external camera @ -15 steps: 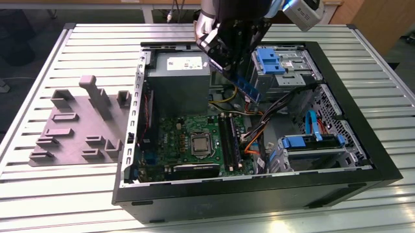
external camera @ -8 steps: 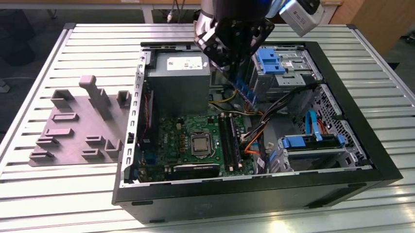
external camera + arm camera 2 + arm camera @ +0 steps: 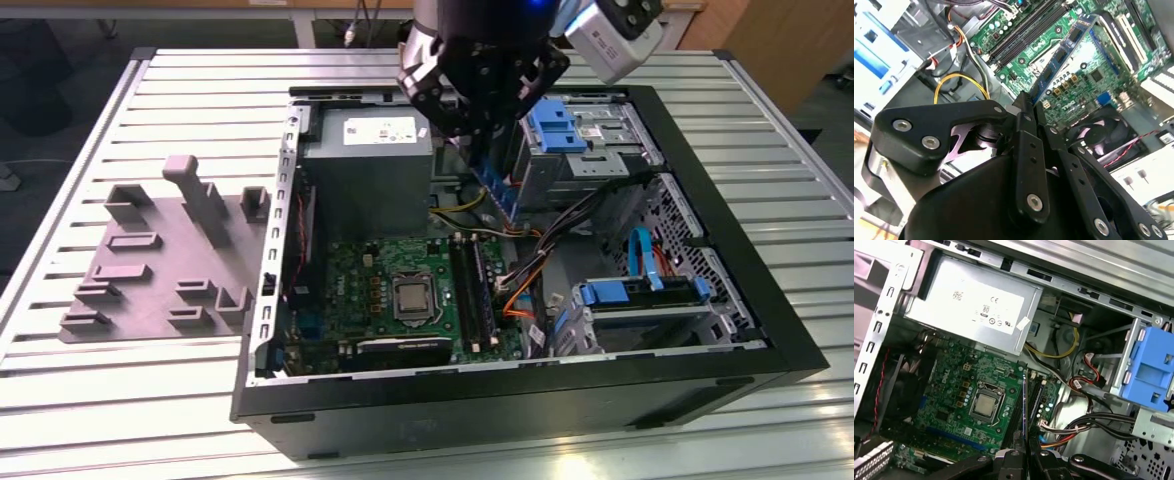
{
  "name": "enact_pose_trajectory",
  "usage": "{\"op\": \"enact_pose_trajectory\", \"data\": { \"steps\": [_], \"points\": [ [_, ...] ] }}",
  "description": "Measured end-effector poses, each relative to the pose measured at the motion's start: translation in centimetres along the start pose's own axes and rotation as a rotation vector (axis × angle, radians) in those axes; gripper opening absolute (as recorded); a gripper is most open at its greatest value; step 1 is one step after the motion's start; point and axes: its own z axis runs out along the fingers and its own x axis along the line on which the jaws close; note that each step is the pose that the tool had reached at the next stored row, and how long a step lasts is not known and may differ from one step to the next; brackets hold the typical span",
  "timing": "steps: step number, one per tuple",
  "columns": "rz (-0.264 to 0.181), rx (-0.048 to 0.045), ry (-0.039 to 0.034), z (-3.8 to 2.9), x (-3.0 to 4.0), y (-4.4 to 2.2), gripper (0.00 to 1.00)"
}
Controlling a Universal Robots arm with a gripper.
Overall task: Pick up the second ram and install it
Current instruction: 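Insert the second ram into the second slot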
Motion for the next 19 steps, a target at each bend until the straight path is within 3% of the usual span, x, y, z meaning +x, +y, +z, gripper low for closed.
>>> {"op": "enact_pose_trajectory", "data": {
  "steps": [5,19],
  "points": [
    [0.058,0.0011,-0.0006,0.04,0.00,0.00,0.14],
    [0.063,0.0011,-0.0008,0.05,0.00,0.00,0.14]
  ]
}}
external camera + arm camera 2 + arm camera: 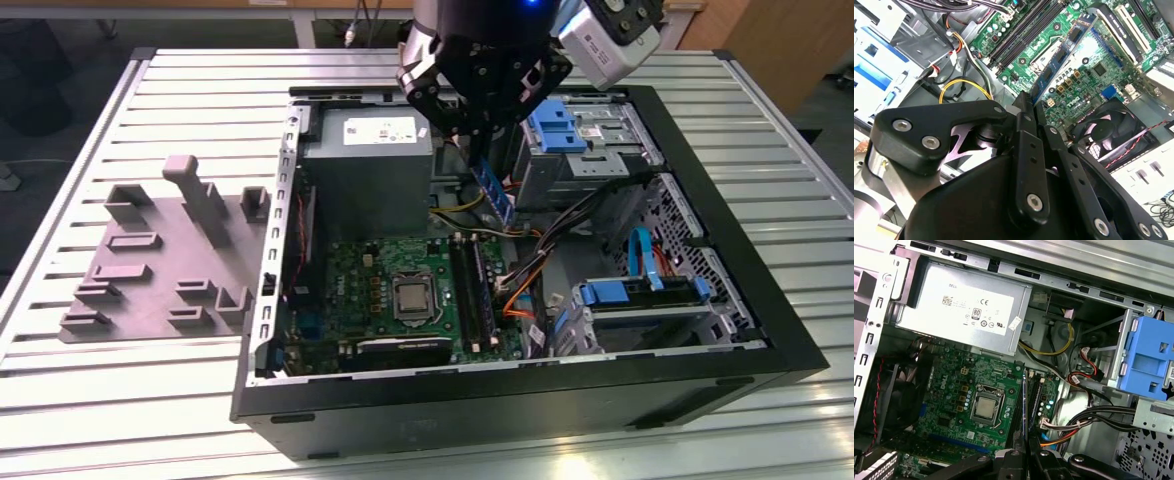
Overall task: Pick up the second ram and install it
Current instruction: 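Insert the second ram into the second slot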
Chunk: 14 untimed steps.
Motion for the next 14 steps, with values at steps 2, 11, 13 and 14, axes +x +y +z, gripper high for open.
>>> {"op": "enact_pose_trajectory", "data": {
  "steps": [2,11,13,14],
  "points": [
    [0.003,0.0001,0.0000,0.02,0.00,0.00,0.14],
    [0.145,0.0027,-0.0016,0.75,0.01,-0.01,0.14],
    [0.173,0.0033,-0.0018,1.05,0.02,-0.01,0.14],
    [0.182,0.0034,-0.0019,1.23,0.02,-0.01,0.14]
  ]
}}
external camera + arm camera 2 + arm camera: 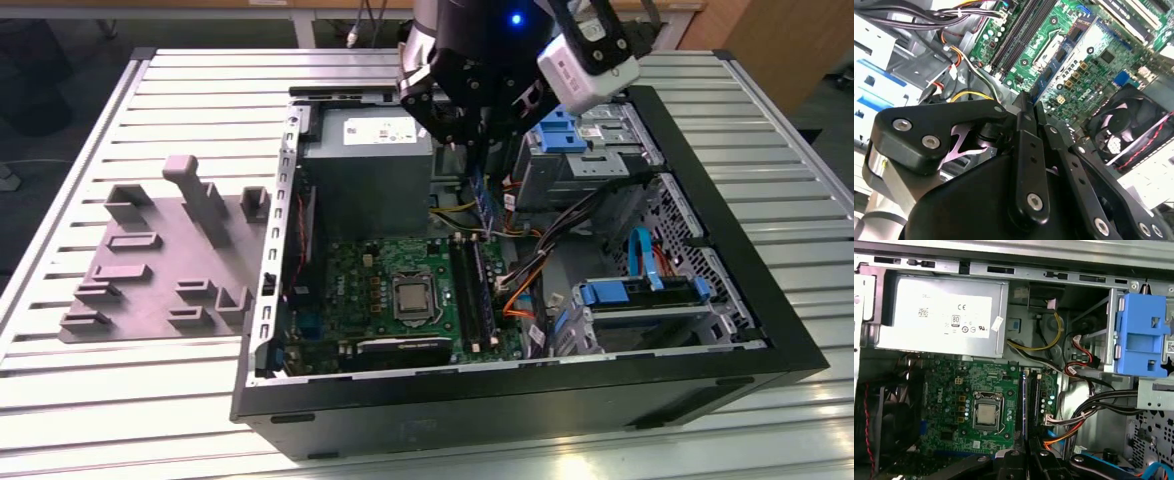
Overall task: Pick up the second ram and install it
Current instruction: 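Insert the second ram into the second slot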
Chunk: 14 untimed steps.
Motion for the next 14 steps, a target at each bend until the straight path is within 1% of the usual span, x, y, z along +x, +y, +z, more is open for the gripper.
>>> {"op": "enact_pose_trajectory", "data": {
  "steps": [4,12,14],
  "points": [
    [0.018,0.0001,0.0003,0.66,-0.07,-0.01,0.14],
    [0.019,0.0001,0.0004,0.73,-0.10,-0.01,0.14],
    [0.019,0.0001,0.0005,0.99,-0.41,-0.03,0.14]
  ]
}}
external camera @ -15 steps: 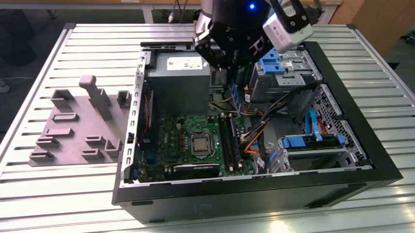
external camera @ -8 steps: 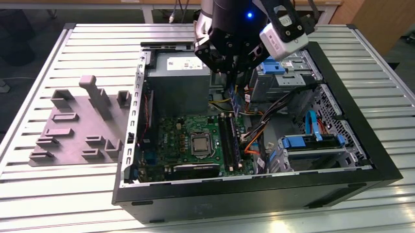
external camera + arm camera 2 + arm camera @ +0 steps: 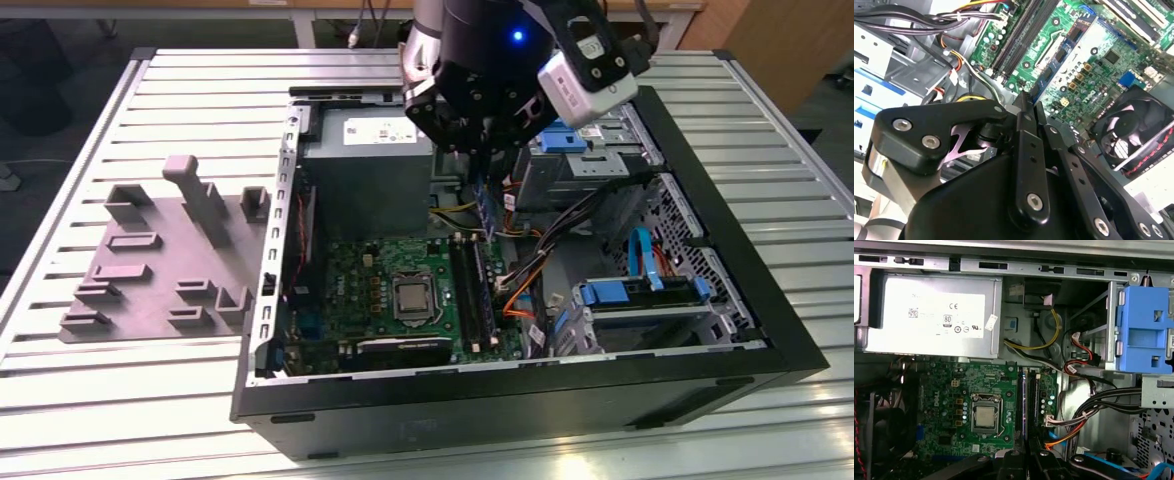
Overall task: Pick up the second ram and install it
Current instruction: 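Insert the second ram into the second slot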
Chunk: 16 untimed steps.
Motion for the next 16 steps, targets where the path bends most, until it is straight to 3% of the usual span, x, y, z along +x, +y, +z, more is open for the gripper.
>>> {"op": "enact_pose_trajectory", "data": {
  "steps": [4,11,16],
  "points": [
    [0.000,0.0001,0.0000,0.71,-0.46,-0.02,0.14],
    [0.000,0.0002,0.0000,1.92,-0.48,-0.04,0.14],
    [0.000,0.0002,0.0000,2.08,-0.48,-0.04,0.14]
  ]
}}
